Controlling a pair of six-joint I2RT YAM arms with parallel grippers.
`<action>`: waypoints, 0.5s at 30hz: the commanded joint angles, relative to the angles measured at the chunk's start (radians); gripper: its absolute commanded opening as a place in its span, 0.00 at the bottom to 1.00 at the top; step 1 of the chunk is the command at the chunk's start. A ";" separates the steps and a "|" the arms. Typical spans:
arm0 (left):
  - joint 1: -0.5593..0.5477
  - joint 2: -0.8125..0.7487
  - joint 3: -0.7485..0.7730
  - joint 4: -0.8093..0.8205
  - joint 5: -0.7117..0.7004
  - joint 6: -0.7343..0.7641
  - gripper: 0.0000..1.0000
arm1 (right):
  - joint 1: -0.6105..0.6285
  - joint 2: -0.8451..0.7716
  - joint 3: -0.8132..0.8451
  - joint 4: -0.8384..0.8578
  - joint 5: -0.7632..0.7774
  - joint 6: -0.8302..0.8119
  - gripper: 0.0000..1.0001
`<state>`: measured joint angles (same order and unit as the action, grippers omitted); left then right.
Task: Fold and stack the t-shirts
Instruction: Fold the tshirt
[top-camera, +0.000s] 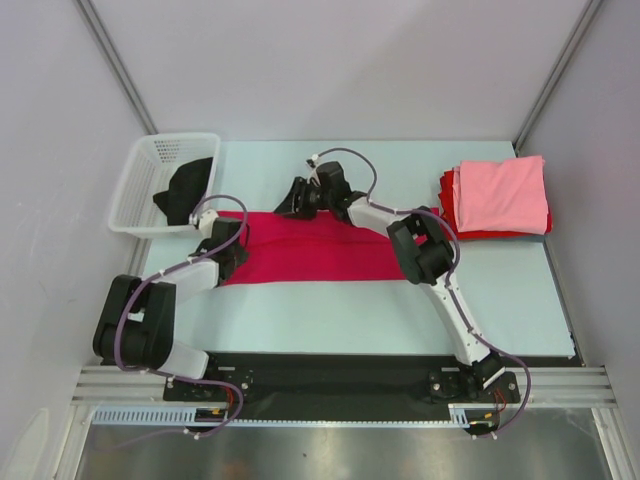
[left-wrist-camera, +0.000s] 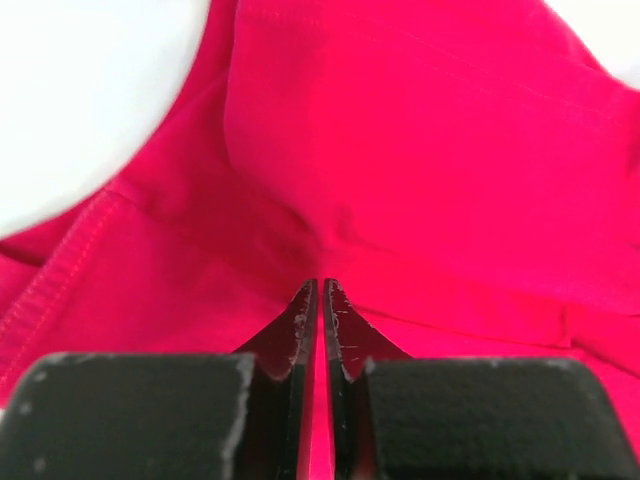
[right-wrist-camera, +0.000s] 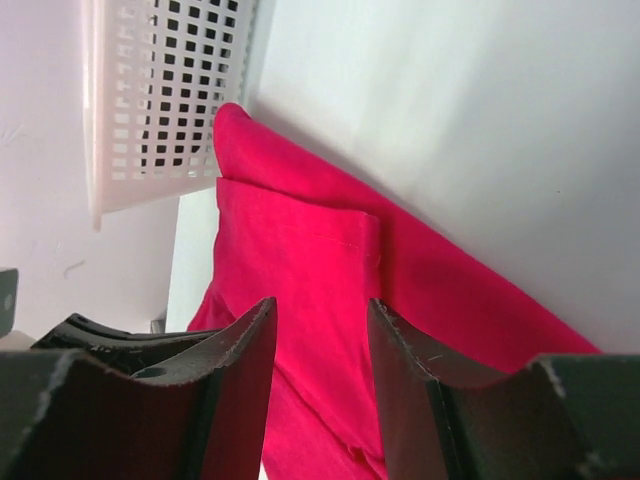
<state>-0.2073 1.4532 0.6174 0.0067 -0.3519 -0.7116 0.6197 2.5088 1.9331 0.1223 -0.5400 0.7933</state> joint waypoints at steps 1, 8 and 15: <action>-0.004 -0.030 -0.004 0.021 0.033 -0.032 0.08 | 0.012 0.025 0.067 -0.019 0.006 -0.009 0.46; -0.004 -0.215 -0.096 0.029 0.011 -0.043 0.13 | 0.014 0.062 0.098 -0.039 0.015 -0.016 0.46; -0.004 -0.404 -0.139 0.018 -0.027 -0.071 0.19 | 0.021 0.105 0.102 0.025 -0.072 0.058 0.44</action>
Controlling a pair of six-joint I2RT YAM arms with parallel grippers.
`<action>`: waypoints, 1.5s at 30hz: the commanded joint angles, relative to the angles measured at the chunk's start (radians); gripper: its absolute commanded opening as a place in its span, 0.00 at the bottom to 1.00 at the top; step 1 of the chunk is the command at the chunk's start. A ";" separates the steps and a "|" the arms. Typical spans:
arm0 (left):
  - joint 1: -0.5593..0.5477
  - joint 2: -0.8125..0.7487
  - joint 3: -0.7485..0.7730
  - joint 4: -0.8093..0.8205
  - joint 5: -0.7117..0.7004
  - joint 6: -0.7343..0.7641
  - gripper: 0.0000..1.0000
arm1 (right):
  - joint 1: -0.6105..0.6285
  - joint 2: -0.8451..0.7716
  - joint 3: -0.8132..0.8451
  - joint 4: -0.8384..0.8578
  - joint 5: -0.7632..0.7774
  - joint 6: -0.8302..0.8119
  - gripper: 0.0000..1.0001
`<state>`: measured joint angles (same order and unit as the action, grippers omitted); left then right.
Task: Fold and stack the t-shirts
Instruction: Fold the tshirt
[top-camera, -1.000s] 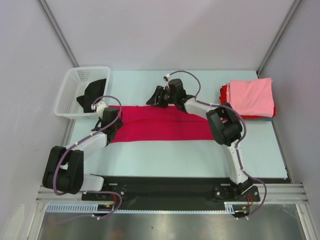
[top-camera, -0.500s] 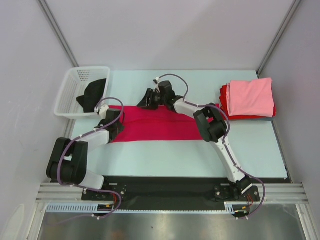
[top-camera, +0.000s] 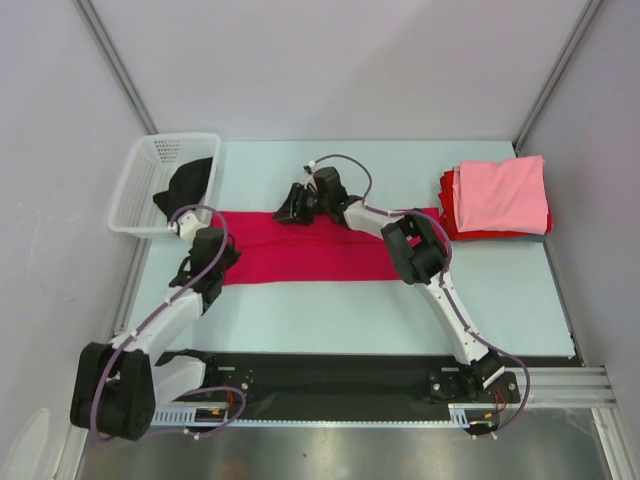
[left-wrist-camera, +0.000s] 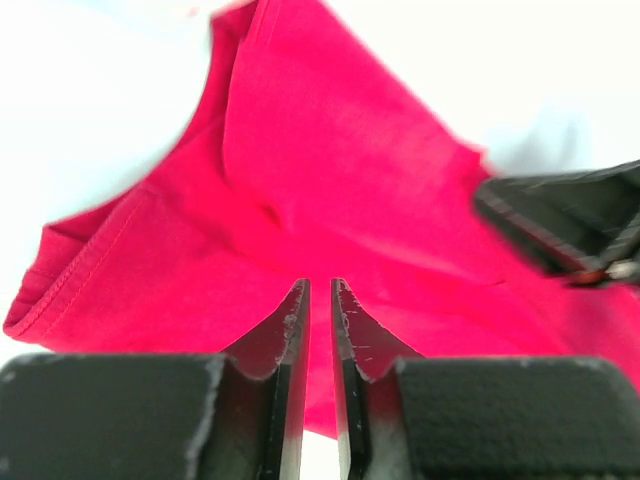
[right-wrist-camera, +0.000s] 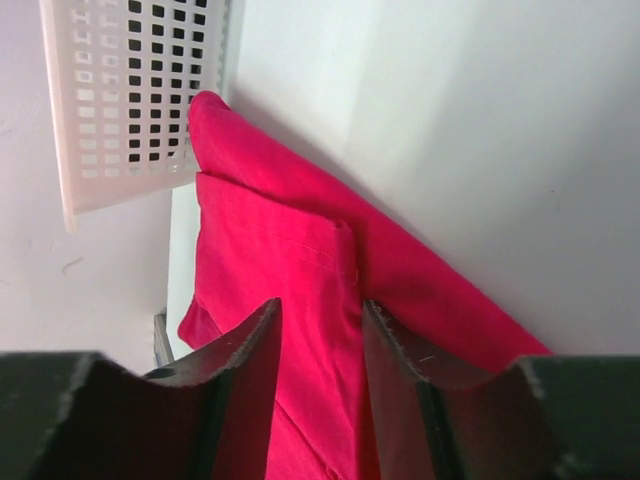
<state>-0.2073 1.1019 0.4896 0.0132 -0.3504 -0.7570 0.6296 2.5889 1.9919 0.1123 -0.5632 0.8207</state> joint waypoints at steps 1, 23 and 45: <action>-0.004 -0.060 0.001 0.004 -0.030 -0.019 0.19 | 0.015 0.024 0.042 0.035 -0.058 0.031 0.42; -0.004 -0.116 0.015 -0.018 -0.056 -0.011 0.18 | 0.032 -0.156 -0.157 0.138 -0.173 -0.017 0.00; -0.004 -0.028 0.122 -0.018 -0.090 0.027 0.18 | 0.056 -0.322 -0.465 0.178 -0.253 -0.061 0.03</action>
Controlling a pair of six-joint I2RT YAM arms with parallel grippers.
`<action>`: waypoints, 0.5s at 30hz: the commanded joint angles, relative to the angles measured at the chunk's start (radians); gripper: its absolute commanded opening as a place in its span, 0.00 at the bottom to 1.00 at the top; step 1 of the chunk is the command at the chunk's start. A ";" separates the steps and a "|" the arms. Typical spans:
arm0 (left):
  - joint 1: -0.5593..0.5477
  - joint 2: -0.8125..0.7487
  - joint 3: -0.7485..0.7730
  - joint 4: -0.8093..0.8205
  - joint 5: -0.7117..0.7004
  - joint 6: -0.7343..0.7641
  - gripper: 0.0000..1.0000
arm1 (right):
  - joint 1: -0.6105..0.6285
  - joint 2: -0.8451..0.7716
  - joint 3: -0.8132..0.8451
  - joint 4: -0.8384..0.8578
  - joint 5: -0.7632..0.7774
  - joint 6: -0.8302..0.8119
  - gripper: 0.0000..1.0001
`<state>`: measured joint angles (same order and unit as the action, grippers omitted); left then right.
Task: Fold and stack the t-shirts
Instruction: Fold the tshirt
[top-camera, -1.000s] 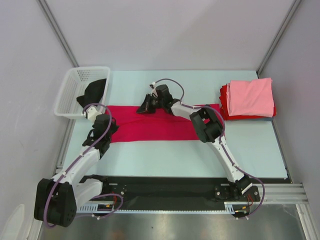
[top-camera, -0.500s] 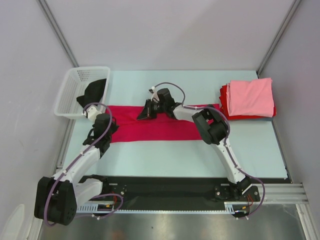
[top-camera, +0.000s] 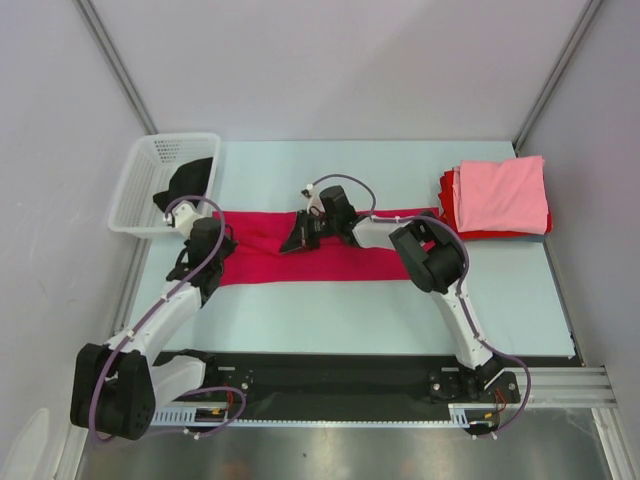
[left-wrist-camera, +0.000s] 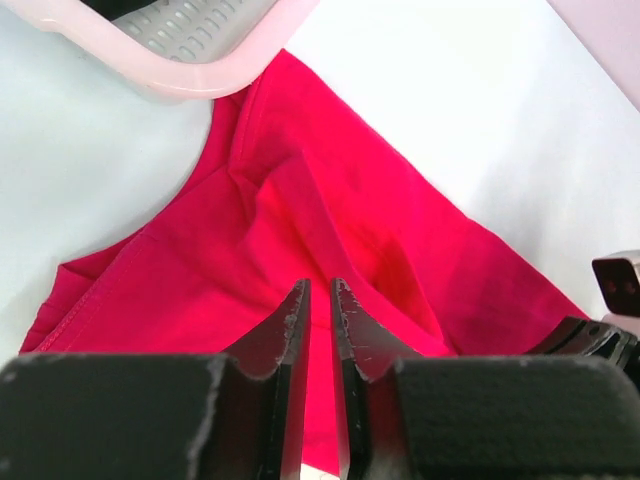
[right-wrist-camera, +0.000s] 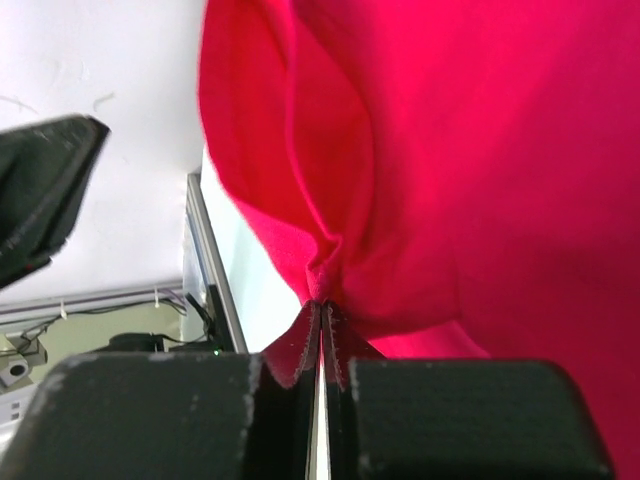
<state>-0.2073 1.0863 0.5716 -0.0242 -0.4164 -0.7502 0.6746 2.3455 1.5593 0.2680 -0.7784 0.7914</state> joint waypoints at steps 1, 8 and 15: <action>-0.004 -0.008 0.046 0.021 -0.024 0.022 0.18 | 0.011 -0.087 -0.041 0.023 -0.039 -0.038 0.04; -0.004 0.070 0.088 0.058 0.001 0.032 0.19 | 0.011 -0.132 -0.108 0.010 -0.055 -0.076 0.39; 0.005 0.199 0.211 0.035 0.030 0.069 0.20 | 0.011 -0.212 -0.142 -0.046 -0.016 -0.162 0.50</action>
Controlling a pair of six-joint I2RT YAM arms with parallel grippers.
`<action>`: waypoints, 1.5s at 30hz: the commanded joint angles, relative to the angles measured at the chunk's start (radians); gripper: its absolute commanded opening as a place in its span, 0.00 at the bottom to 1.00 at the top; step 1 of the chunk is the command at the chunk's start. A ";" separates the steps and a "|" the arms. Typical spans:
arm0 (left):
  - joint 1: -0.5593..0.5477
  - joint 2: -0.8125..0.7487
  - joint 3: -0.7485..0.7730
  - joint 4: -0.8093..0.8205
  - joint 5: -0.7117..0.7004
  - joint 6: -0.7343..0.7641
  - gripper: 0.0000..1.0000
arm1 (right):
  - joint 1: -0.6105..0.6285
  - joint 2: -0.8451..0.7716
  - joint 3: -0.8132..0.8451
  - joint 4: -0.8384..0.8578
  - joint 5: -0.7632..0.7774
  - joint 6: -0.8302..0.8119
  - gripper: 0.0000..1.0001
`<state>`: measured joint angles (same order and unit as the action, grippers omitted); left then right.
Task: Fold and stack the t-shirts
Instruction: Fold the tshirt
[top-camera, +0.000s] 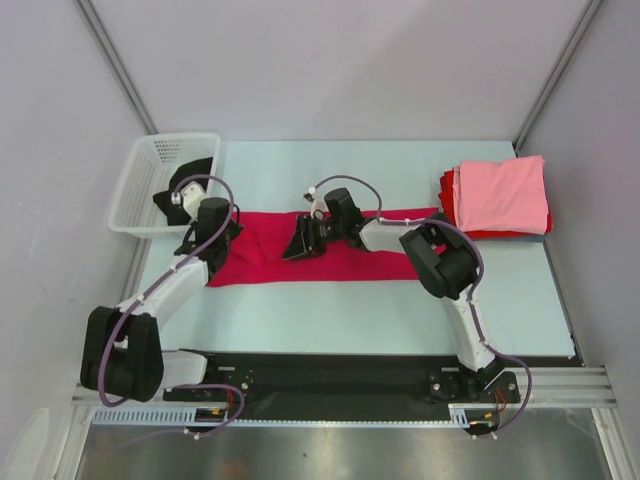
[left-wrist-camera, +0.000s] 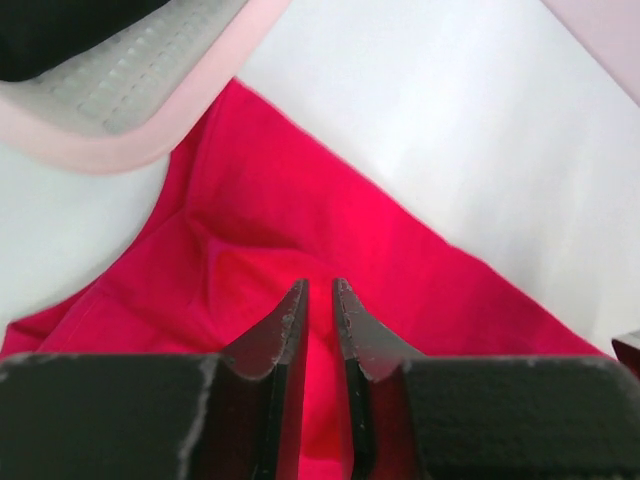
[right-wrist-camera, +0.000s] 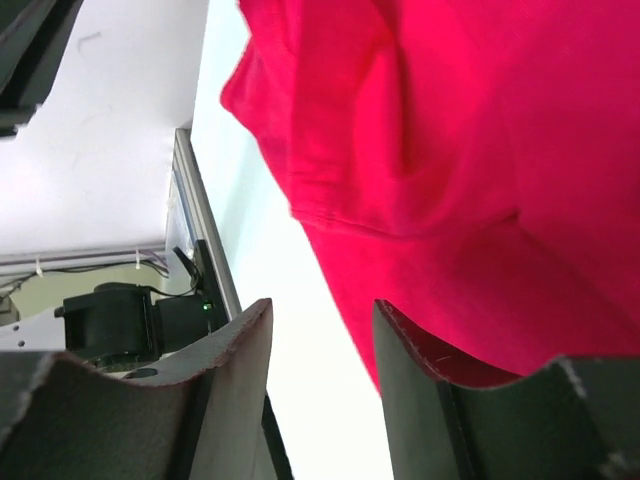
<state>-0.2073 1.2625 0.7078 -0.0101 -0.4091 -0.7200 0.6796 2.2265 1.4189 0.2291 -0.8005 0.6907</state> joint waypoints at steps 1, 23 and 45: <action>0.012 0.050 0.105 0.016 0.030 0.040 0.20 | 0.008 -0.099 -0.003 -0.008 0.014 -0.066 0.51; 0.143 0.075 0.030 0.039 0.130 0.024 0.41 | 0.182 -0.090 0.221 -0.350 0.609 -0.163 0.59; 0.166 0.215 0.047 0.064 0.128 0.013 0.45 | 0.253 0.015 0.365 -0.454 0.797 -0.261 0.55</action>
<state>-0.0509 1.4586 0.7162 0.0307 -0.2764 -0.6994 0.9230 2.2223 1.7184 -0.2001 -0.0547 0.4690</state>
